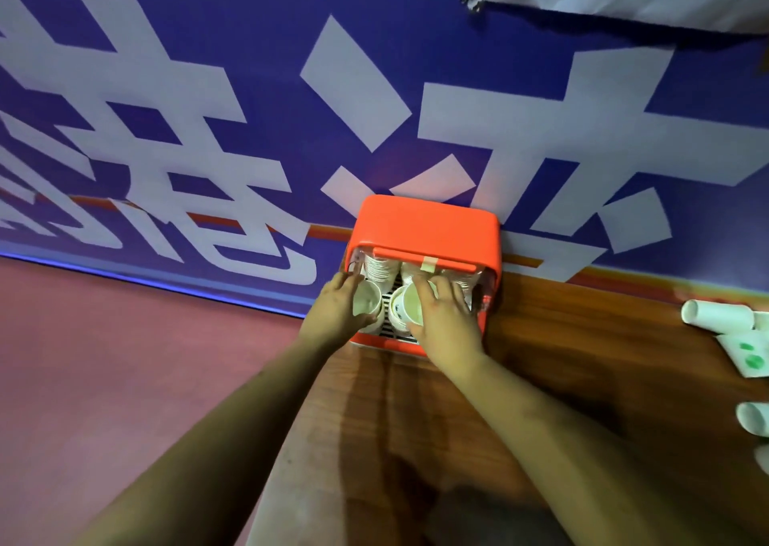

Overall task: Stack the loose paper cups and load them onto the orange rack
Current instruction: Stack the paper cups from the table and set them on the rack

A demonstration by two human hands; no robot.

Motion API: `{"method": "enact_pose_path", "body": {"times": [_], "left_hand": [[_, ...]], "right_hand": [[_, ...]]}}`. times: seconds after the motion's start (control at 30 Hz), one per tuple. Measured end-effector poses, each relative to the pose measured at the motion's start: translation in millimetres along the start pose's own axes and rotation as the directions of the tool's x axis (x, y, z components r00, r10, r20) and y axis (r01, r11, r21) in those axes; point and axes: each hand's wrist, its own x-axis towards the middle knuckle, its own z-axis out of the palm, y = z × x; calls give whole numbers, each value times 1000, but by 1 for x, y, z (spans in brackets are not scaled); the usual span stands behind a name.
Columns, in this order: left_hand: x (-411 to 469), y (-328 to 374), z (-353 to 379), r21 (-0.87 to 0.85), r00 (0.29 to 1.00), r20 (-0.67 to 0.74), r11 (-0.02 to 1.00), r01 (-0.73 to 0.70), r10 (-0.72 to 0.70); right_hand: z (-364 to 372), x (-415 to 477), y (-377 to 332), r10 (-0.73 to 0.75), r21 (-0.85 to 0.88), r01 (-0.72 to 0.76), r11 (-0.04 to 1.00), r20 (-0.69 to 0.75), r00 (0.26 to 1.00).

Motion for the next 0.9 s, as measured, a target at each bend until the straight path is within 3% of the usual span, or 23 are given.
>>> {"method": "enact_pose_path", "body": {"times": [0.13,0.33,0.53,0.9], "left_hand": [[6,-8,7,-13,997,80,1000,2,-1],[13,-11,9,2,993,117,1000,10,-10],[16,-10,9,-80,998,42,996,41,-37],[12,-2,14,-105,999,36,994,39,-36]], "right_hand": [[15,4,0,44,1,-44,999,104,994],[26,8,1,176,177,-227,958,262,949],[30,22,6,300,297,-370,880,256,919],[36,27,3,293,371,-371,851,251,923]]}}
